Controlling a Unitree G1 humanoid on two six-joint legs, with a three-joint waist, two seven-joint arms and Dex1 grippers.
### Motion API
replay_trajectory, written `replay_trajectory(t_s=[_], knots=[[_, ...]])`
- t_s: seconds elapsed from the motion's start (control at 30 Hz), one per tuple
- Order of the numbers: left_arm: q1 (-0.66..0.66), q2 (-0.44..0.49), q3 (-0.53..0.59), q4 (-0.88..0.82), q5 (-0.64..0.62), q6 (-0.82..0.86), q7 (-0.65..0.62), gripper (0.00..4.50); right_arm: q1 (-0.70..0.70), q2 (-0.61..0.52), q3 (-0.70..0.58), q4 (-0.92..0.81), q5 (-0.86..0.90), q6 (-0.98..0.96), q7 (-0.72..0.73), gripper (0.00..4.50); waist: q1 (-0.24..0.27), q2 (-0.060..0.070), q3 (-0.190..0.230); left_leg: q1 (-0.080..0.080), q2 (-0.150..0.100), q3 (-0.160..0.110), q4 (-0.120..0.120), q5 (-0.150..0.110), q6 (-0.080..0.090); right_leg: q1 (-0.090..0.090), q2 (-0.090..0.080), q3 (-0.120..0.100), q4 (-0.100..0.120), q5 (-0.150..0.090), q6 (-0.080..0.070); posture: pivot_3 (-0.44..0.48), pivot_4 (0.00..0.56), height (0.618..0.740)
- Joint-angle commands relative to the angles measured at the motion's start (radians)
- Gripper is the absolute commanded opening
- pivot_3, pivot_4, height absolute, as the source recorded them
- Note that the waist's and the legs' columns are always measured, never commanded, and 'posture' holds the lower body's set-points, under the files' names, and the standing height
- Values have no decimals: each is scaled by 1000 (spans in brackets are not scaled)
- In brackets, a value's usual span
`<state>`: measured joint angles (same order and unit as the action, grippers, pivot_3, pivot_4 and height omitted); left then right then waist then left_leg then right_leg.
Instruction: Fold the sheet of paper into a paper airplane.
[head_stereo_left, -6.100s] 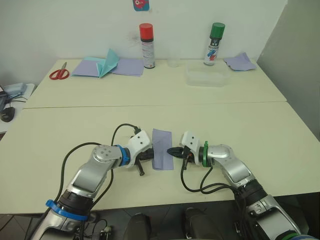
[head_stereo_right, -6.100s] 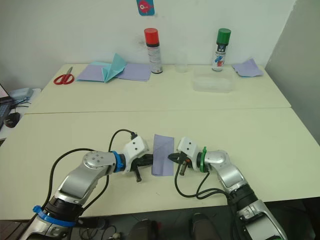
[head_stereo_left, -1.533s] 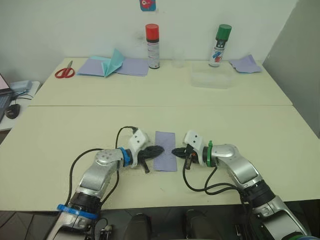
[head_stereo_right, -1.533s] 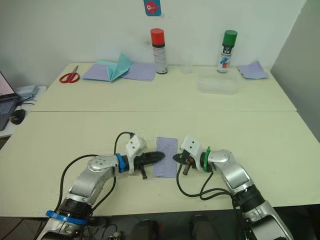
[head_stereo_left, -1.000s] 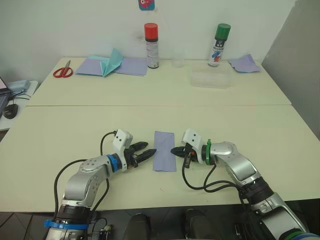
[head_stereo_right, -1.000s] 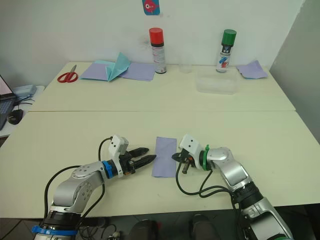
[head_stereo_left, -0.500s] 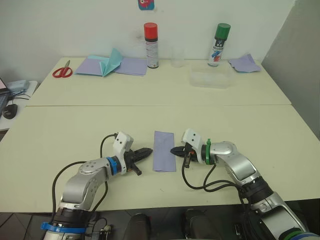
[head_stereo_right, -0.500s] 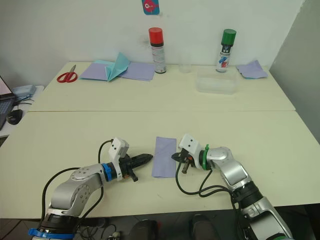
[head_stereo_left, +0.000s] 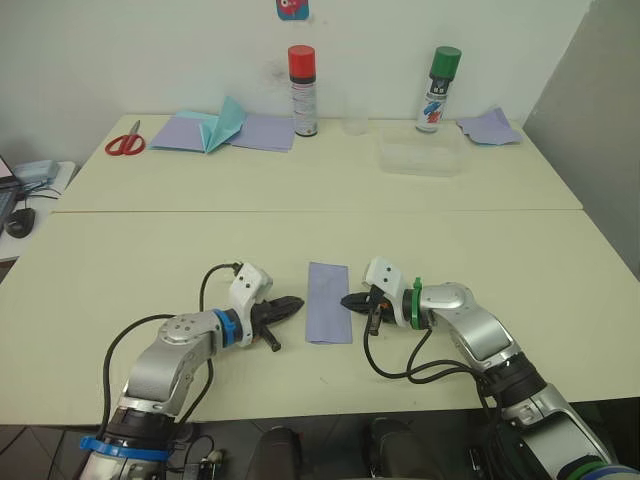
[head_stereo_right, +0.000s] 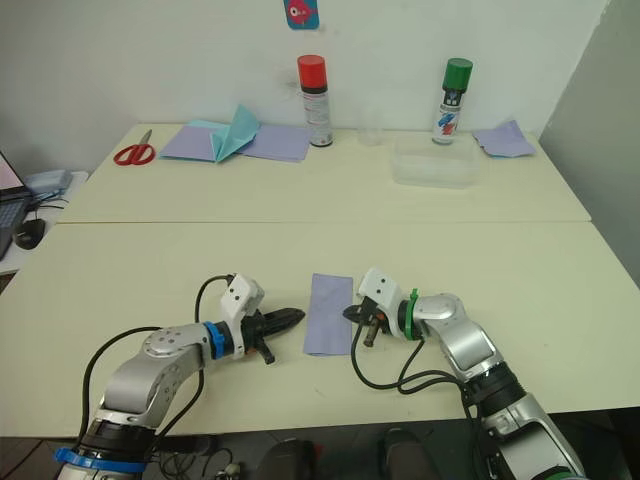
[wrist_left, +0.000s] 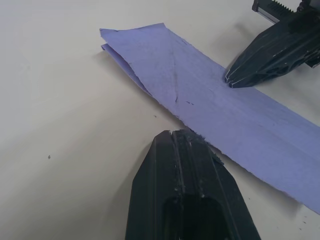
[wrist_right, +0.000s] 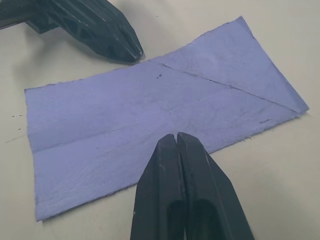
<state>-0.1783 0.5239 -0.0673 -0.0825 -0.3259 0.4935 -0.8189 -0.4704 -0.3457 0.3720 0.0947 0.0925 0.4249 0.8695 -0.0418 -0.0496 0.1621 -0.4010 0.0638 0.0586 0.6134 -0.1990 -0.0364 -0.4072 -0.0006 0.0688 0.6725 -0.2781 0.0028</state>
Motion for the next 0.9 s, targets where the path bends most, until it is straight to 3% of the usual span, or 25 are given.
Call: replay_trajectory(t_s=[0.03,0.5,0.9], knots=[[-17,2,-48,14,32,-27,-22,18,-1,3,-1,34,-23,22,-24,0,0,0,0,0,0,0,0,0,0,0,0,0,0,0,0,0,150,740],[-56,-55,35,-17,-79,9,-43,18,0,15,-3,45,-26,15,-35,0,2,0,0,-1,0,0,0,0,0,0,0,-1,0,0,0,0,150,740],[-57,-35,-25,-26,-46,6,-56,18,-3,22,-2,49,-25,13,-41,0,-1,-1,1,0,0,0,-1,0,0,0,0,-1,0,0,0,0,150,740]])
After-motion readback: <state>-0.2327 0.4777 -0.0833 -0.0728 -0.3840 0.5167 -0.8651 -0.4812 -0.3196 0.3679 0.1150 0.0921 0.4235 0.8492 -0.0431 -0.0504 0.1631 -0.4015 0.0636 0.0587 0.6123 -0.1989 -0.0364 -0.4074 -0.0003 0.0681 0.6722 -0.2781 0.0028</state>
